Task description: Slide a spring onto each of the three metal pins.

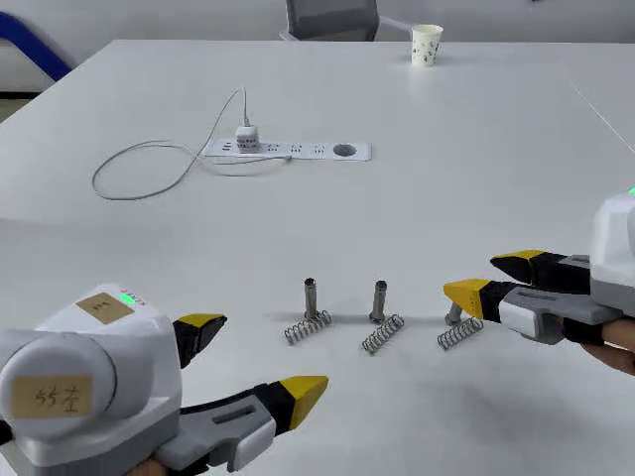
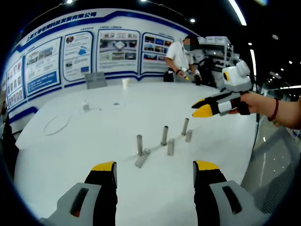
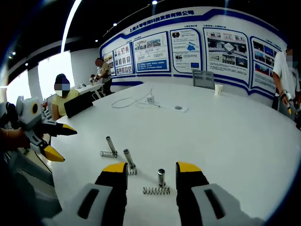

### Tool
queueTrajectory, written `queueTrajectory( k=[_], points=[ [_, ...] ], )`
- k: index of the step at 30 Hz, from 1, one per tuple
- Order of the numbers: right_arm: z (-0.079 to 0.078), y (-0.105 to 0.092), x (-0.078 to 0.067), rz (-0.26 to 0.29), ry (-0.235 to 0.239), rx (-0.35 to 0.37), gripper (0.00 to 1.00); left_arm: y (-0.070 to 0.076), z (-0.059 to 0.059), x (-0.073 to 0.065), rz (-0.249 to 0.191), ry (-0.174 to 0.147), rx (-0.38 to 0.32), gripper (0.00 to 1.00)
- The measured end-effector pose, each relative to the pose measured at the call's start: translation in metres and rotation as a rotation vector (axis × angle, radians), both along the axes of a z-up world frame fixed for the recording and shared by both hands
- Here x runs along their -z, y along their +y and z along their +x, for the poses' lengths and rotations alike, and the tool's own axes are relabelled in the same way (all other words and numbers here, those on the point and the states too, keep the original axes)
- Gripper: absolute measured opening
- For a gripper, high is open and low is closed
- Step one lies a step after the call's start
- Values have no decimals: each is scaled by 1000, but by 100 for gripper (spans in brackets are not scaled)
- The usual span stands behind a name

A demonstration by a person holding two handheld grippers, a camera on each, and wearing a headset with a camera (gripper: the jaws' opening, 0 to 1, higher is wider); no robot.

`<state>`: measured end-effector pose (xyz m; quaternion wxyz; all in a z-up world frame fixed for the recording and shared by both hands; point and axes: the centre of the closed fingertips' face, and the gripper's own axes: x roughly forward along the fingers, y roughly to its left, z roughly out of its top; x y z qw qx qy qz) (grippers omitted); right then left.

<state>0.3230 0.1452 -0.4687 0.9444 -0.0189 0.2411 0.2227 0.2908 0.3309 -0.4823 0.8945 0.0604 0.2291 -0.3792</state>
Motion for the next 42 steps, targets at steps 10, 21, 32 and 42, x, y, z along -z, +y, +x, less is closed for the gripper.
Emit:
queueTrajectory(
  k=[10, 21, 32, 42],
  points=[
    [-14, 2, 6, 5, 26, -42, 46, -6, 14, 14, 34, -3, 70, 59],
    [-26, 8, 9, 45, 14, -78, 55, -8, 28, 34, 51, -1, 111, 49],
    [-40, 11, 15, 72, 25, -99, 63, -14, 41, 51, 88, 4, 164, 40],
    [-46, 6, 23, 54, 47, -83, 63, -17, 53, 65, 135, 0, 218, 30]
  ],
)
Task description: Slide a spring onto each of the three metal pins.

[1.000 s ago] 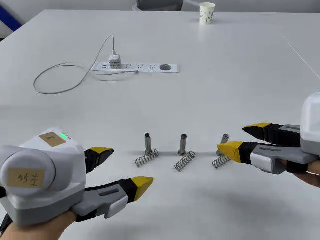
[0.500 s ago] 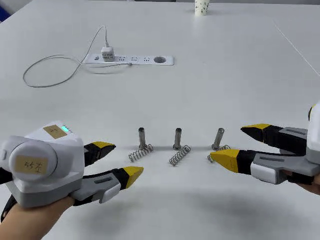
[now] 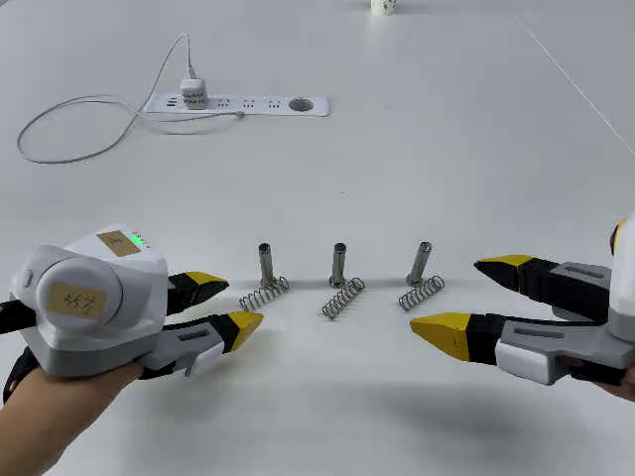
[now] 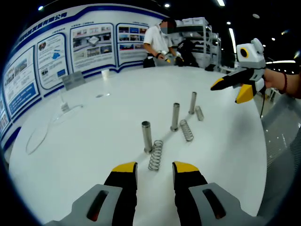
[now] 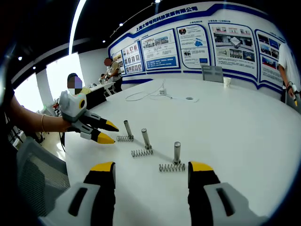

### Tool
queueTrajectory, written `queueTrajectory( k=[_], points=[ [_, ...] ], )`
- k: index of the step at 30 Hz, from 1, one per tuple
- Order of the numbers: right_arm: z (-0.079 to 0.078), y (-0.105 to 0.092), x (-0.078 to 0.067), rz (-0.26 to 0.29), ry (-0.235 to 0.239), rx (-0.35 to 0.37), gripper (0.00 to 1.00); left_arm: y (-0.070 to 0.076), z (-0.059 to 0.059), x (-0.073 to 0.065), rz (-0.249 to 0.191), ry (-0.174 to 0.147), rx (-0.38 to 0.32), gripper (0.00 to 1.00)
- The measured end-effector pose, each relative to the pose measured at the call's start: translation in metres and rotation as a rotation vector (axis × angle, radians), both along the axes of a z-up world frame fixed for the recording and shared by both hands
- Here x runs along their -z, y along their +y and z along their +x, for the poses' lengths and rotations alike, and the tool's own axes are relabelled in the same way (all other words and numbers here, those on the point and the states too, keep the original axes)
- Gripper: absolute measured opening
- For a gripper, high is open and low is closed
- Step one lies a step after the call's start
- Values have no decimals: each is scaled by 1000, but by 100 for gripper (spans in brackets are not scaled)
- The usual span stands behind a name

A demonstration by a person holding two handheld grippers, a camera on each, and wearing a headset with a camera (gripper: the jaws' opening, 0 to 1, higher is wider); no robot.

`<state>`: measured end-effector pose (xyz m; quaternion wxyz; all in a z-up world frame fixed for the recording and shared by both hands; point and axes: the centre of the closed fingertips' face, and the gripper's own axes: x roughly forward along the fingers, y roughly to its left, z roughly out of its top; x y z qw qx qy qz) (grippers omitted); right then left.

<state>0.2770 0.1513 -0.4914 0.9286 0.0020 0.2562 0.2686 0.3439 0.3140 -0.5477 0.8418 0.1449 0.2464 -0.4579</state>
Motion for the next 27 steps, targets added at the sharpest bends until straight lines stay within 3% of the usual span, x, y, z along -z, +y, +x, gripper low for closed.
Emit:
queueTrajectory(
  k=[10, 21, 27],
  points=[
    [-4, 5, 3, 12, 20, -2, 63, -7, 2, 7, 34, -1, 54, 24],
    [-4, 3, 5, 7, 30, 2, 63, -11, 2, 12, 26, 26, 54, 13],
    [-6, 3, 6, 5, 38, 8, 62, -12, 2, 12, 35, 17, 66, 11]
  ],
)
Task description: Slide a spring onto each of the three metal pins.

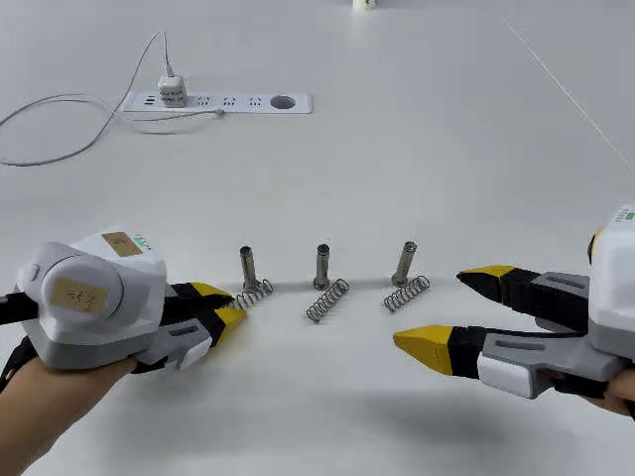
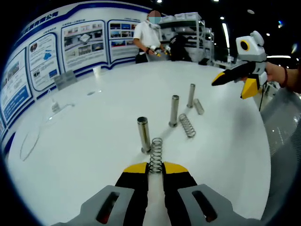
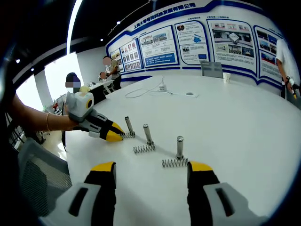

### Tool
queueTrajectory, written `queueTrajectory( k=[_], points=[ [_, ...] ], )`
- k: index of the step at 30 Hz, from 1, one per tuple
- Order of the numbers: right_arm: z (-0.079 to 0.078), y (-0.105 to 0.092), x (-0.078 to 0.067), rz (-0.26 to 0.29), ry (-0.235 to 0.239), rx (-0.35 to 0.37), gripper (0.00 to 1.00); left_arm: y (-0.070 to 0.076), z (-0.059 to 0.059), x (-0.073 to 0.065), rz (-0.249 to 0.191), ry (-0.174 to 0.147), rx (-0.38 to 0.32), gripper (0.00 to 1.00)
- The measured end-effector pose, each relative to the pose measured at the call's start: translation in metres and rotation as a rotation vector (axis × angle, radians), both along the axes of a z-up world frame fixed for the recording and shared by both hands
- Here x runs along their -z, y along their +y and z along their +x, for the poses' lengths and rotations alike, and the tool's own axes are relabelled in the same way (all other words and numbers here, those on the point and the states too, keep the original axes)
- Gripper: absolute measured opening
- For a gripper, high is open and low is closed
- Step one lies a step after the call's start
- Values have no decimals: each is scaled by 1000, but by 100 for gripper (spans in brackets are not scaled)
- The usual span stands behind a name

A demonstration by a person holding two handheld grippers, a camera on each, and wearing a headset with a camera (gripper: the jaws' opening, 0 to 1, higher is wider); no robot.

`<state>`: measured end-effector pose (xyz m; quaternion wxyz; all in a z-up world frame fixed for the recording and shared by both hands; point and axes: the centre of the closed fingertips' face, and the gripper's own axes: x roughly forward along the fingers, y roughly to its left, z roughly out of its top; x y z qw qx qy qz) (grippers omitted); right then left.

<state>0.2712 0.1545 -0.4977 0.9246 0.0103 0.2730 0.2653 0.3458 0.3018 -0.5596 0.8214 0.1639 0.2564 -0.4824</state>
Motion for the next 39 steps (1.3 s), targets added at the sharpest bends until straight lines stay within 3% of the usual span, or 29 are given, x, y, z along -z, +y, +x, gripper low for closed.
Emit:
queueTrajectory(
  k=[3, 9, 18, 25, 28, 39],
  points=[
    [-1, 1, 0, 4, 1, 6, 62, 1, -3, 0, 2, 2, 2, 11],
    [-2, 3, -3, 13, -2, 6, 62, 3, -11, -4, 7, -29, 19, 10],
    [2, 9, -20, 56, -35, 23, 60, -2, -22, -36, -88, -68, -13, 10],
    [7, 15, -35, 110, -64, 34, 56, -5, -22, -62, -157, -123, -51, 10],
    [9, 20, -41, 147, -80, 40, 54, -9, -26, -72, -183, -140, -53, 10],
    [17, 43, -71, 359, -125, 71, 41, -21, -35, -101, -254, -183, -38, 10]
  ],
)
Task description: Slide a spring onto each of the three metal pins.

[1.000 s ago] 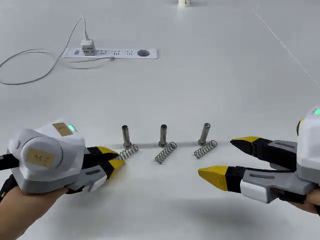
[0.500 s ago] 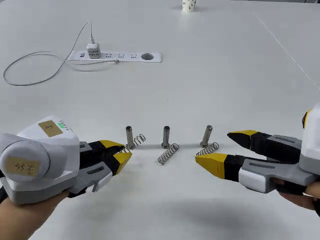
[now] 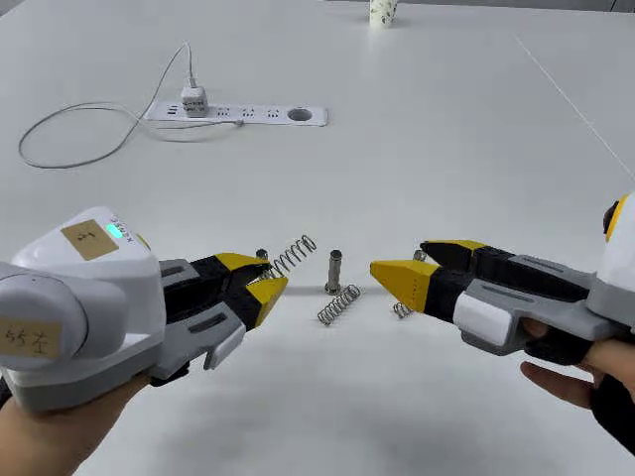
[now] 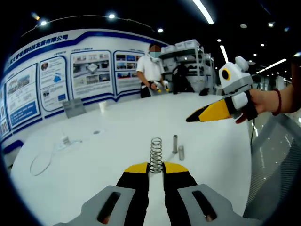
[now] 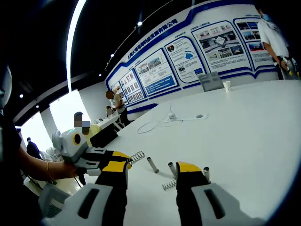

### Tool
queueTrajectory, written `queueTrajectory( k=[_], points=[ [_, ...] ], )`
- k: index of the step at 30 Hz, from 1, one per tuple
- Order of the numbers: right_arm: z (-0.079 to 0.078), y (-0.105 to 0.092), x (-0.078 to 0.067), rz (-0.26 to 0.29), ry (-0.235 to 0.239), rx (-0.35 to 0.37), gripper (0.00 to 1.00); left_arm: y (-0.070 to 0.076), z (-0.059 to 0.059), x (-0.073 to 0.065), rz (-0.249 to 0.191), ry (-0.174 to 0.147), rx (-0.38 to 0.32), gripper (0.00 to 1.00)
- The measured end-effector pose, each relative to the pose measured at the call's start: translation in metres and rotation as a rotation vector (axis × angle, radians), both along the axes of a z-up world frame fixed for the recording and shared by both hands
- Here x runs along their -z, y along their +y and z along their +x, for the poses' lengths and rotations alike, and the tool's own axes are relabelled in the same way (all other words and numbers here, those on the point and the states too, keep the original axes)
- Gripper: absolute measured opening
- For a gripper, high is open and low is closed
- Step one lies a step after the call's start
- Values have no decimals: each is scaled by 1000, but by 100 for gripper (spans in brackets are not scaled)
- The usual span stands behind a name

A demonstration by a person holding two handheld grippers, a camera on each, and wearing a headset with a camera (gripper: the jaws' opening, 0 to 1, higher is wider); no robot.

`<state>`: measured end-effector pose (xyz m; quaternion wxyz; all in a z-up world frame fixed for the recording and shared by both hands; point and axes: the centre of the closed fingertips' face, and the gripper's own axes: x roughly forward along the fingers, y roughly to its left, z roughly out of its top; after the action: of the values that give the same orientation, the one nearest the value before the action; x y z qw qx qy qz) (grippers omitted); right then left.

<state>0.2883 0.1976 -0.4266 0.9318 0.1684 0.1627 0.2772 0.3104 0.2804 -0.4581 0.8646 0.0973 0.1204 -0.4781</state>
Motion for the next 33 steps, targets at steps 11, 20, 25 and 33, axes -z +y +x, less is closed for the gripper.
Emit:
queueTrajectory(
  k=[11, 20, 25, 33],
  points=[
    [2, 18, -10, 154, 14, -7, 33, -12, -19, -19, -61, -16, 35, 10],
    [1, 25, -10, 300, 74, -4, 25, -19, -30, -31, -123, -4, 46, 10],
    [-2, 31, -9, 356, 104, -24, 20, -21, -36, -31, -137, -2, 66, 10],
    [-6, 38, -12, 437, 135, -63, 16, -26, -48, -31, -131, -7, 95, 10]
  ],
)
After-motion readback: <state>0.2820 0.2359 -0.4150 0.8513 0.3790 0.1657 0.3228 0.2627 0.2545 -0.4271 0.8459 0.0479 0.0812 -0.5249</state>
